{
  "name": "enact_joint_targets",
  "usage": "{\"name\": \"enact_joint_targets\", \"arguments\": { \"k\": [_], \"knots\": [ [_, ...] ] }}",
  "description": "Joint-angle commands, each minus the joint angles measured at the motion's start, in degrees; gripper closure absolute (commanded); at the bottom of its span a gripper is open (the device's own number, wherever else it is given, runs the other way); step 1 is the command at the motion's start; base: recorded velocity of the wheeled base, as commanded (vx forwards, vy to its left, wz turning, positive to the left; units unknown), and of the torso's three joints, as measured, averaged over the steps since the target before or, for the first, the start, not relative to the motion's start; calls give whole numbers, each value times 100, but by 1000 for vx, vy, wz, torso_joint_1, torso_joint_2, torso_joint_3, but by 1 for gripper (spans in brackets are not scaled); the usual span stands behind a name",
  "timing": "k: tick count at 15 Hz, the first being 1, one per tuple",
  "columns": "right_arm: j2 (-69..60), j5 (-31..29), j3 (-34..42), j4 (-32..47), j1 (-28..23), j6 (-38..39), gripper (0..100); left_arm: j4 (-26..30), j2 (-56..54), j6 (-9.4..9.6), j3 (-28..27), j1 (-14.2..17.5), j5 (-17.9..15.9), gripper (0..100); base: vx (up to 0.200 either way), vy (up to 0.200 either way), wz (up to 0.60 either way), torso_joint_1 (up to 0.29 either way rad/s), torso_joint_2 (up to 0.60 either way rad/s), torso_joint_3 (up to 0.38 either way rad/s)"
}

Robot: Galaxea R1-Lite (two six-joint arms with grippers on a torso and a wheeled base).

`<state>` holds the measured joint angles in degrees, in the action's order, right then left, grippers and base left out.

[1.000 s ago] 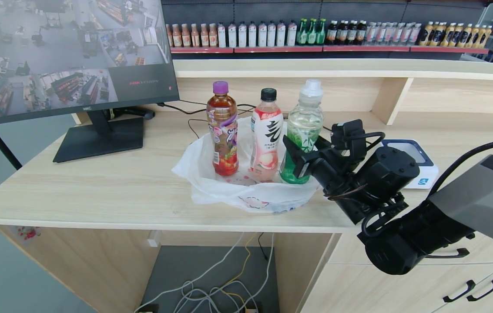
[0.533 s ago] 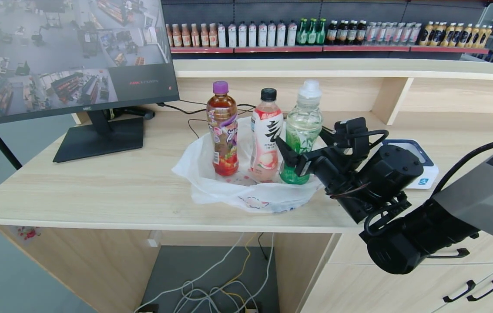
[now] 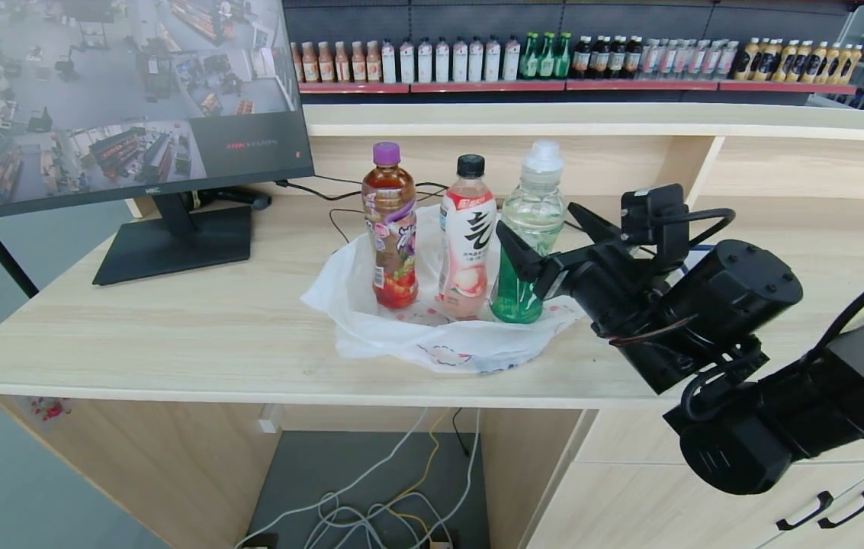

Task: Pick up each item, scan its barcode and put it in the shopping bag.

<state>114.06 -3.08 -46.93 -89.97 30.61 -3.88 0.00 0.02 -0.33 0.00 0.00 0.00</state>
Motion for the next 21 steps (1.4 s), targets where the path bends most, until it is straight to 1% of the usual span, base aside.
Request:
{"name": "enact_joint_targets", "arguments": {
  "k": [1, 4, 5, 6, 10, 11, 12, 13, 14, 15, 16, 17, 18, 19, 20, 21],
  "knots": [
    [-410, 1, 352, -3, 41, -17, 0, 0, -2, -2, 0, 0, 0, 0, 0, 0, 0, 0, 0, 0],
    [-1263, 1, 1011, -3, 165, -43, 0, 0, -2, -2, 0, 0, 0, 0, 0, 0, 0, 0, 0, 0],
    [-1948, 1, 1652, -3, 173, -122, 0, 0, -2, -2, 0, 0, 0, 0, 0, 0, 0, 0, 0, 0],
    [-2414, 1, 2039, -3, 173, -157, 0, 0, -2, -2, 0, 0, 0, 0, 0, 0, 0, 0, 0, 0],
    [-4286, 10, 4096, -3, 244, -219, 0, 0, -2, -2, 0, 0, 0, 0, 0, 0, 0, 0, 0, 0],
    [-4489, 10, 4377, -3, 279, -245, 0, 0, -2, -2, 0, 0, 0, 0, 0, 0, 0, 0, 0, 0],
    [-4998, 10, 4693, -3, 437, -307, 0, 0, -2, -2, 0, 0, 0, 0, 0, 0, 0, 0, 0, 0],
    [-5464, 45, 4693, -3, 446, -298, 0, 0, -2, -2, 0, 0, 0, 0, 0, 0, 0, 0, 0, 0],
    [-5956, 62, 4693, 577, 455, -272, 0, 0, -2, -2, 0, 0, 0, 0, 0, 0, 0, 0, 0, 0],
    [-6475, 141, 4693, 1491, 455, -272, 0, 0, -2, -2, 0, 0, 0, 0, 0, 0, 0, 0, 0, 0],
    [-7002, 344, 4693, 2545, 455, -333, 0, 0, -2, -2, 0, 0, 0, 0, 0, 0, 0, 0, 0, 0],
    [-7363, 449, 4693, 3213, 455, -386, 0, 0, -2, -2, 0, 0, 0, 0, 0, 0, 0, 0, 0, 0],
    [-8136, 467, 4693, 4664, 455, -403, 0, 0, -2, -2, 0, 0, 0, 0, 0, 0, 0, 0, 0, 0],
    [-8496, 467, 4676, 5314, 455, -412, 0, 0, -2, -2, 0, 0, 0, 0, 0, 0, 0, 0, 0, 0],
    [-9305, 467, 4588, 6738, 455, -526, 0, 0, -2, -11, 0, 0, 0, 0, 0, 0, 0, 0, 0, 0],
    [-9753, 493, 4570, 7503, 455, -544, 0, 0, -2, -2, 0, 0, 0, 0, 0, 0, 0, 0, 0, 0]
  ]
}}
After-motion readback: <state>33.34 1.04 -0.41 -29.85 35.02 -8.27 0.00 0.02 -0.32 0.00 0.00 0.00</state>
